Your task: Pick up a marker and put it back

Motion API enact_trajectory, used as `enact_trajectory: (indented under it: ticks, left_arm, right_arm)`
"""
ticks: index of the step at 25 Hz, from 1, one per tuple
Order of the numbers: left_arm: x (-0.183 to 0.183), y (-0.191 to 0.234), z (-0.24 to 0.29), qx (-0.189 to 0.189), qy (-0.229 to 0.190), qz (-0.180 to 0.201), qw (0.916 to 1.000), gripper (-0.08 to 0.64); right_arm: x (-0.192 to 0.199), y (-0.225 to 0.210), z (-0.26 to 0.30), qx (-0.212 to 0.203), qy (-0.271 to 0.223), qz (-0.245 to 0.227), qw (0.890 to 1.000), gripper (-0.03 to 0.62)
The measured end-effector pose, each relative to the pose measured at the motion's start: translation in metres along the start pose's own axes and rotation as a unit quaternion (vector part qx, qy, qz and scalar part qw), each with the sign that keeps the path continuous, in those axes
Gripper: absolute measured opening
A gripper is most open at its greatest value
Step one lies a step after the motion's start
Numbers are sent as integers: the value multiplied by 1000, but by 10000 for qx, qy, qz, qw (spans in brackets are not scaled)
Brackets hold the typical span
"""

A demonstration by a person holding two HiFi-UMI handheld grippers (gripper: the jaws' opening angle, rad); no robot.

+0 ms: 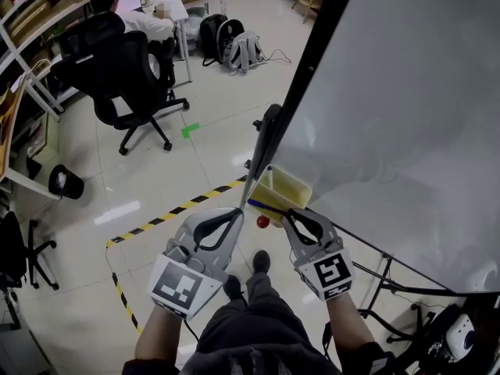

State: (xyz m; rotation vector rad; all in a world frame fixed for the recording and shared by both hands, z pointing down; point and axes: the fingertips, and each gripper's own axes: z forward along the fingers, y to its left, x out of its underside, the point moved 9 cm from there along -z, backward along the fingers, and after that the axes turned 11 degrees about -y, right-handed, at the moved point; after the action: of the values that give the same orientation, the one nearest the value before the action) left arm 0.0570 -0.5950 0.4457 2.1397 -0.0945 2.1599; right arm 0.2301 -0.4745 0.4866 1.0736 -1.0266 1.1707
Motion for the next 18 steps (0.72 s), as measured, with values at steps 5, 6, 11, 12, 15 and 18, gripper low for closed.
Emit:
enact_trajectory:
  ticks: [5, 6, 11, 12, 15, 18]
  left_arm:
    - [-35, -4, 1, -88, -186, 13, 9998, 6]
    - [-38, -5, -1, -92, -209, 44, 9997, 6]
    - [-54, -11, -12, -74, -353, 227, 9991, 6]
    - [-57, -13, -15, -63, -366, 254, 9990, 6]
    - [-63, -18, -24, -39, -300, 343, 9990, 6]
    - [-67, -19, -25, -47, -355, 394, 9986, 6]
  right_arm:
    - [-11, 2, -5, 13, -97, -150, 9998, 44]
    - [-15, 3, -6, 22, -140, -169, 9998, 44]
    - [-38, 6, -14, 93, -374, -344, 9987, 44]
    - [-40, 7, -17, 111, -364, -336, 9987, 44]
    - [-37, 8, -21, 171, -267, -349, 9989, 44]
    - [-38, 6, -24, 290, -312, -384, 9984, 44]
